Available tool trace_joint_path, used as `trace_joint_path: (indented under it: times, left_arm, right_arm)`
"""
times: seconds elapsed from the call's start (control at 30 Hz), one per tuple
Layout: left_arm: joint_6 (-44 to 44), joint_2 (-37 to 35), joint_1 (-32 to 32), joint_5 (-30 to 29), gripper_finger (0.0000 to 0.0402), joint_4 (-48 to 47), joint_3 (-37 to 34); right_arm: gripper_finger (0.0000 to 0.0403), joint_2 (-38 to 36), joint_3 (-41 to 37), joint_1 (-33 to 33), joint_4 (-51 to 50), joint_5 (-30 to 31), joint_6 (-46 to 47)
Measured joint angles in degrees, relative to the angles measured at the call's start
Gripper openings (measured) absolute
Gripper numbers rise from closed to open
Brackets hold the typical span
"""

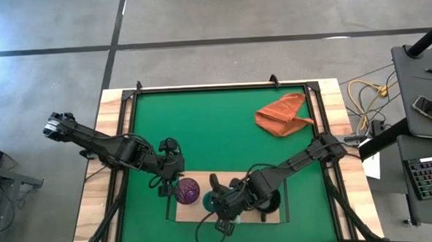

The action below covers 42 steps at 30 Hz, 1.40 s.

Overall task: Stack small to large cups/mugs on shelf
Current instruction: Adjust the green cup, then adjust the violet cup

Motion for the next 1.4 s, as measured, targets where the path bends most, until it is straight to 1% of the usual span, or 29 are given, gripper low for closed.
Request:
trace_joint_path:
  times: [0.37,0.47,0.6,0.77,0.83,0.93,1.0,1.13,1.4]
  left_arm:
    - [0.0,0.0,0.0,0.1,0.0052,0.0,0.0]
    - [1.6,0.0,0.2,0.1,0.0052,-0.1,0.0]
    - [2.9,-0.1,1.8,0.0,0.0052,-0.4,0.3]
    - [3.9,-0.2,4.0,-0.2,0.0052,2.1,2.6]
    - [4.9,-0.2,5.1,1.0,0.0052,3.5,2.7]
    - [4.8,0.2,7.1,4.6,0.0052,3.9,2.1]
    - [4.6,0.7,7.6,6.2,0.0052,3.9,1.3]
    - [4.6,0.9,7.5,7.9,0.0052,4.8,1.0]
    - [4.5,2.2,7.4,10.9,0.0052,4.5,0.7]
  right_arm:
    - [0.0013,0.0,-0.2,-0.2,-0.2,0.5,-0.2]
    - [0.0013,0.0,-0.2,-0.2,-0.4,0.2,-0.2]
    - [0.0013,0.0,-0.2,-0.1,-0.5,-0.4,-0.1]
    - [0.0013,0.0,-0.2,-0.1,-0.8,-1.0,0.2]
    - [0.0013,0.0,-0.2,-0.1,-0.8,-1.0,0.2]
    - [0.0013,-0.2,-0.2,-0.3,-0.9,-0.9,0.2]
    - [0.0013,-0.7,-0.2,-0.3,-1.6,0.3,0.3]
    - [0.0013,-2.0,-0.2,-0.3,-4.0,3.2,0.4]
    - [0.0013,-3.1,-0.2,-0.3,-5.8,5.0,0.8]
